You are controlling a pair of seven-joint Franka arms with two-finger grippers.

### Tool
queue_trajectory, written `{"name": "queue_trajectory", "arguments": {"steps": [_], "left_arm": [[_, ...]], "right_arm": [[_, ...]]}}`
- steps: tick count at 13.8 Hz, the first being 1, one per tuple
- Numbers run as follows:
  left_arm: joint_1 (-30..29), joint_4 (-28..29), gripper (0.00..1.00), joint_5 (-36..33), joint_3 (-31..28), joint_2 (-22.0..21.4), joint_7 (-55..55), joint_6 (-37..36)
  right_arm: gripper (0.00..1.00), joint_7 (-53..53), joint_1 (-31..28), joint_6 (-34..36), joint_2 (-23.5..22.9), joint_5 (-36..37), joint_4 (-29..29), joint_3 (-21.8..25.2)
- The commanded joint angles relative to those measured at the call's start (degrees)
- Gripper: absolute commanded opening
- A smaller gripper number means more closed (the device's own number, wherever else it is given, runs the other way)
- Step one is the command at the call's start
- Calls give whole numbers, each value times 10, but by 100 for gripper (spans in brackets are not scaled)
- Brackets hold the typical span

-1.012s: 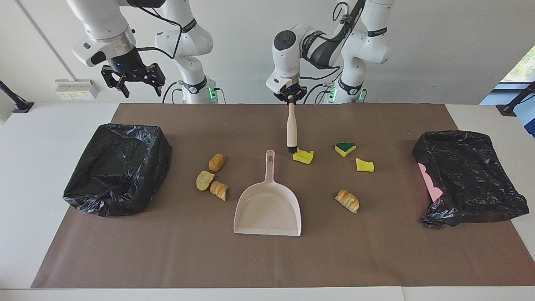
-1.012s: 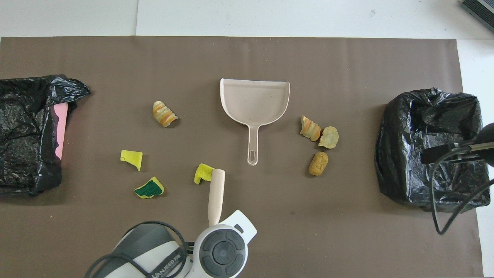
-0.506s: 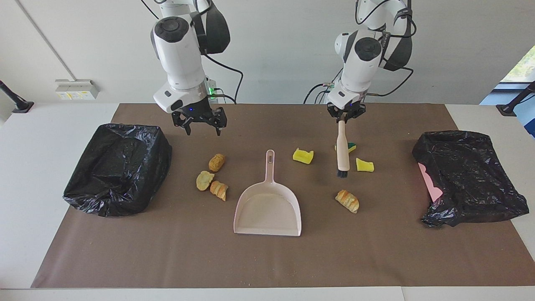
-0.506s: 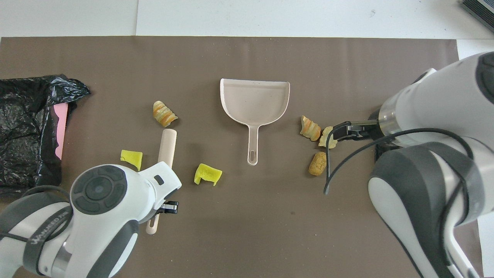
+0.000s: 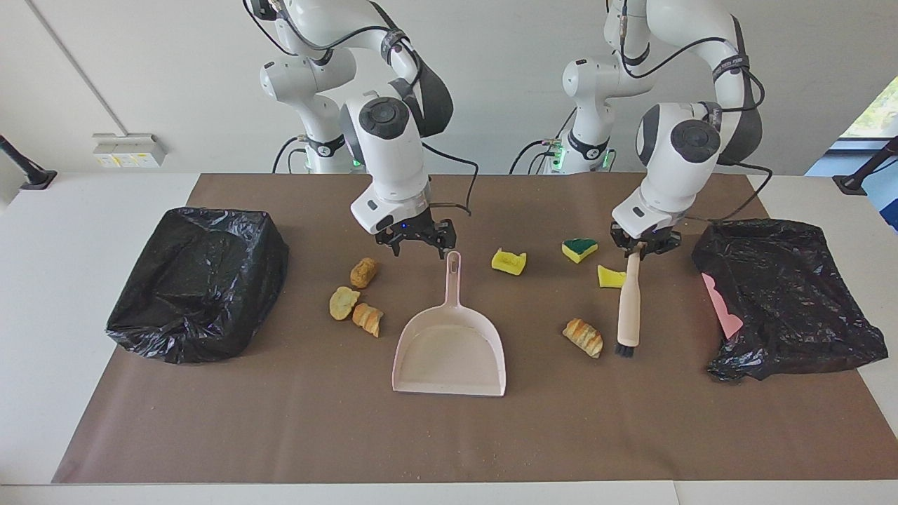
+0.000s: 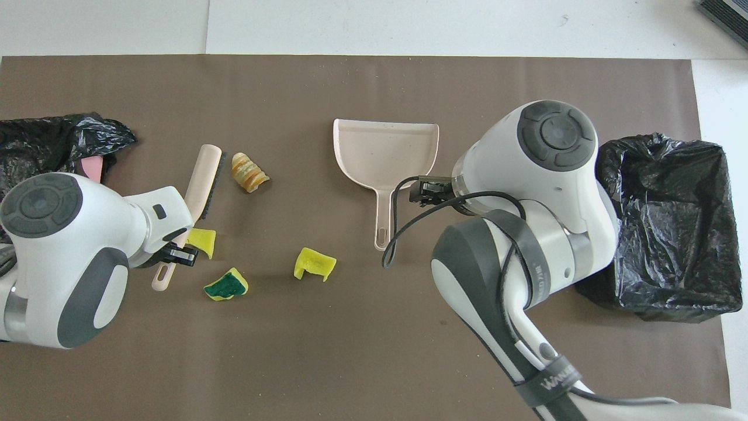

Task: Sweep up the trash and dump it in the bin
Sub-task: 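Lift the brush with the left gripper while the right gripper grasps the dustpan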

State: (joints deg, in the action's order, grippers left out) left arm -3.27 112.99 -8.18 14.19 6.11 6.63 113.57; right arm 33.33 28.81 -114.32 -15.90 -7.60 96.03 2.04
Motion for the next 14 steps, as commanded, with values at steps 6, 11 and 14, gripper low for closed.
{"name": "queue_trajectory", "arguments": {"steps": [6, 11, 14], "left_arm": [[-13, -125, 0, -66, 10, 120, 85, 1], [-8, -85, 0, -65, 11, 109, 128, 29], [-5, -61, 0, -64, 12, 95, 257, 31]], "right_arm": [[100, 4, 48, -57, -82, -8, -9, 2], [89, -1, 58, -59, -92, 40, 0, 3], [55, -1, 58, -57, -92, 52, -1, 3]]}}
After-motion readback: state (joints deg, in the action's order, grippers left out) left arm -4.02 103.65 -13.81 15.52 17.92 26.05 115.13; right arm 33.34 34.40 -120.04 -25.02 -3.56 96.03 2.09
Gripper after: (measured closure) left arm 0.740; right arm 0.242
